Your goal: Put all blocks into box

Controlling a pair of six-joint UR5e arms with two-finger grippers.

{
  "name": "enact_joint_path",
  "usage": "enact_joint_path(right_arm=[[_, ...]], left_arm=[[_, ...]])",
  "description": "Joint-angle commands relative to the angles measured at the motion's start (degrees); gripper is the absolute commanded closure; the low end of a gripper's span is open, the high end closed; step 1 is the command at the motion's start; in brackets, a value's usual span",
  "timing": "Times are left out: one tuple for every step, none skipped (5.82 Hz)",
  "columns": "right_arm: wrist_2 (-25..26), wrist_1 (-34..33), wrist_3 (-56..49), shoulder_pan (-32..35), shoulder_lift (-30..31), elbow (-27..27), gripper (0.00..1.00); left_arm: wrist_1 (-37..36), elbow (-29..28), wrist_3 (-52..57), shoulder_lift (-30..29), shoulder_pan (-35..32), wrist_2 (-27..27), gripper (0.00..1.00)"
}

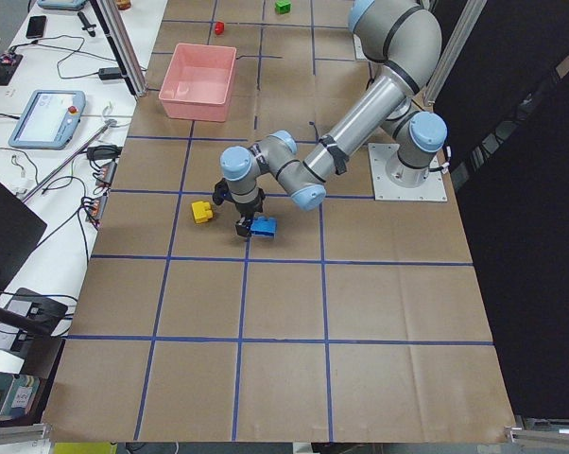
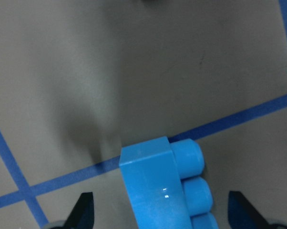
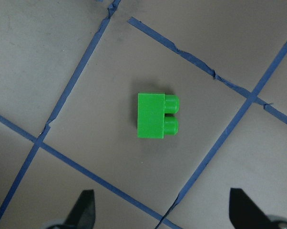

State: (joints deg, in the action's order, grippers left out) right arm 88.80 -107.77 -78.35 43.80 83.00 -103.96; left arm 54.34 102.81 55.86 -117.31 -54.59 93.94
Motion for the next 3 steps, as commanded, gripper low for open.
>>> enact_joint_path(right_arm=[[-2.14,-13.04,0.73,-0.12,-4.57,-7.29,0.0],[-2.31,-14.65,2.39,0.14,-7.21,-7.39,0.01],[-3.79,-17.1,3.97,0.4,-9.84,-7.48,0.0]], left_arm=[[-0.2,-0.41,0.04,-1.17,-0.08,0.36,0.11],[0.49,-0.41,-0.05,-1.17,-0.08,0.36,0.38],[1.02,-0.85,-0.05,-1.17,-0.16,0.28,0.71]])
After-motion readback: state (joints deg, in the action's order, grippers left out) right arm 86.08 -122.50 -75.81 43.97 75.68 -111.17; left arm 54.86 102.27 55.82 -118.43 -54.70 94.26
